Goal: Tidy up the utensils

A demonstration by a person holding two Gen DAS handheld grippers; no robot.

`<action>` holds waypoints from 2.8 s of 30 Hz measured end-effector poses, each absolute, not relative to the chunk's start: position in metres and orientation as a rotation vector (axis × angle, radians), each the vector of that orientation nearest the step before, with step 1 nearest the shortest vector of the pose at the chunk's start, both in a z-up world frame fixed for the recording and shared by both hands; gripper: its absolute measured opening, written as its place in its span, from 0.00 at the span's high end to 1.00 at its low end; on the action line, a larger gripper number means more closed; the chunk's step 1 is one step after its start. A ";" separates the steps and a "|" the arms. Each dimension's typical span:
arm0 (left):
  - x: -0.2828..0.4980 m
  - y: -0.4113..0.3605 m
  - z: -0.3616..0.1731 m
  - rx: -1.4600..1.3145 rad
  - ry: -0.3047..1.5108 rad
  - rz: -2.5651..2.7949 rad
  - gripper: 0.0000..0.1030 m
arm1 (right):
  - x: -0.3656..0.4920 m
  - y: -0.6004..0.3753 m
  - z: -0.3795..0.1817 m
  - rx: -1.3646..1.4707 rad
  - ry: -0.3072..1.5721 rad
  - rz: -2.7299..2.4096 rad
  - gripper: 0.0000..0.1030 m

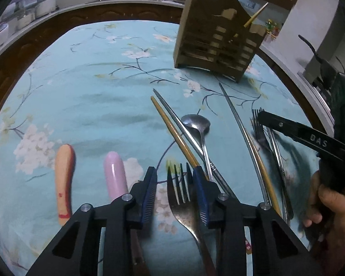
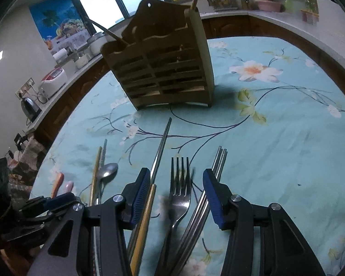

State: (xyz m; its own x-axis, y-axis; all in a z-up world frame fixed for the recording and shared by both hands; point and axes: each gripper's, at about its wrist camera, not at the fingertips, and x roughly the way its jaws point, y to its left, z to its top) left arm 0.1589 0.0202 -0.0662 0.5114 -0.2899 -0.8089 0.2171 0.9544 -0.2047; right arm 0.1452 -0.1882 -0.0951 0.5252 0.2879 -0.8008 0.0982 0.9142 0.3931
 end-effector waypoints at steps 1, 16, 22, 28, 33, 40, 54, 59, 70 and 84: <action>0.160 0.019 -0.067 -0.079 0.988 -0.313 0.73 | 0.147 -0.188 -0.097 0.419 1.025 0.119 0.53; 0.157 0.027 -0.065 -0.117 0.975 -0.347 0.87 | 0.156 -0.179 -0.103 0.350 1.056 0.127 0.81; 0.147 0.032 -0.052 -0.127 0.935 -0.359 0.99 | 0.149 -0.184 -0.088 0.375 1.016 0.126 0.81; 0.133 0.040 -0.039 -0.137 0.900 -0.351 1.00 | 0.142 -0.184 -0.071 0.385 0.973 0.142 0.82; 0.116 0.048 -0.019 -0.136 0.845 -0.341 1.00 | 0.138 -0.184 -0.054 0.390 0.931 0.146 0.82; 0.097 0.058 0.004 -0.150 0.794 -0.317 1.00 | 0.130 -0.191 -0.034 0.392 0.882 0.129 0.84; 0.078 0.077 0.042 -0.184 0.701 -0.297 1.00 | 0.119 -0.203 -0.005 0.410 0.810 0.130 0.98; 0.080 0.082 0.053 -0.193 0.659 -0.287 1.00 | 0.116 -0.204 0.008 0.405 0.774 0.129 0.98; 0.092 0.083 0.082 -0.178 0.545 -0.270 0.99 | 0.122 -0.218 0.042 0.374 0.674 0.093 0.98; 0.142 0.067 0.115 -0.161 0.384 -0.243 0.99 | 0.154 -0.242 0.076 0.321 0.568 0.032 0.98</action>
State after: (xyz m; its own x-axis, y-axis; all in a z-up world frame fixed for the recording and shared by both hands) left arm 0.1417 0.0669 0.1148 0.8986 -0.2645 -0.3501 0.2037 0.9582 -0.2010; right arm 0.1544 -0.2419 0.0760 0.8440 0.1180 -0.5232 0.0578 0.9498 0.3075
